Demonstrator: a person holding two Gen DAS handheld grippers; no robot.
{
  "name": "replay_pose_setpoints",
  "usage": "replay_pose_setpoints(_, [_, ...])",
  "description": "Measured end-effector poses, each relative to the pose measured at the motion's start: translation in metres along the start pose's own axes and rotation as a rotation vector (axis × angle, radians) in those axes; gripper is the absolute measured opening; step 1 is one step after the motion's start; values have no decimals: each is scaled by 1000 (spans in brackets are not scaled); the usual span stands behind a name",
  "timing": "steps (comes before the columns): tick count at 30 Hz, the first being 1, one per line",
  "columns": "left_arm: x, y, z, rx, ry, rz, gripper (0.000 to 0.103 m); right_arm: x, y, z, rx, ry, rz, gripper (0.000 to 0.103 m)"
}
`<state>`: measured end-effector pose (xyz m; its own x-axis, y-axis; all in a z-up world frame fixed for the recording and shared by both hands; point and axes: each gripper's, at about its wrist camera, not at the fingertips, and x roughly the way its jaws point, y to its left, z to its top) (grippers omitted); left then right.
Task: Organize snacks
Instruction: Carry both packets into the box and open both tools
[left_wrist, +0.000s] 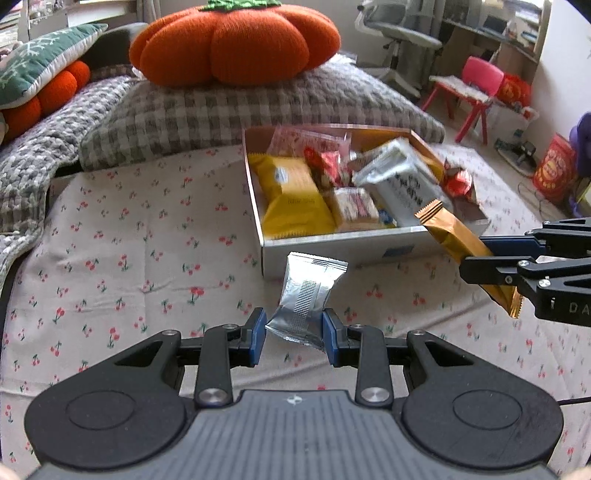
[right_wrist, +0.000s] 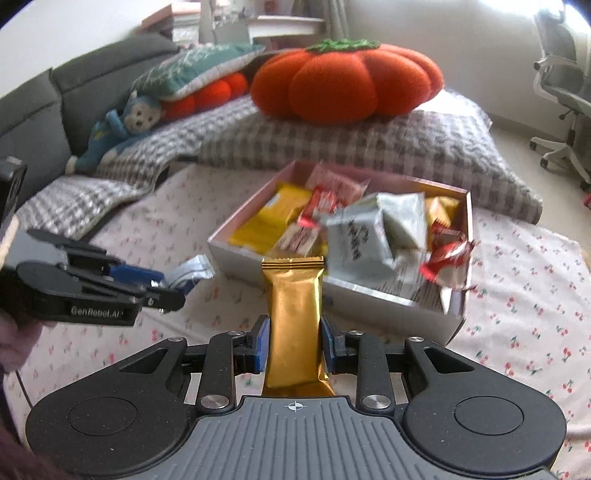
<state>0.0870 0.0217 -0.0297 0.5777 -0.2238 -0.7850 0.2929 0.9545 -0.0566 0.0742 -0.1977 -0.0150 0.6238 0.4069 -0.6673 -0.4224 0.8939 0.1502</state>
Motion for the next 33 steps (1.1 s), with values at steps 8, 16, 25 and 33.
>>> replay_pose_setpoints(8, [10,-3,22,-39,-72,-14,29,8,-15,26,56,-56,-36,28])
replay_pose_setpoints(16, [33,-3,32,-64,-169,-18,29,24,-47,47,169,-107,-104,28])
replay_pose_setpoints(25, [51,-7,37,-77,-196,-37,30,38,-85,44,286,-109,-121,28])
replay_pose_setpoints(33, [53,-4,35,-81,-212,-43,31,42,-89,42,294,-120,-110,31])
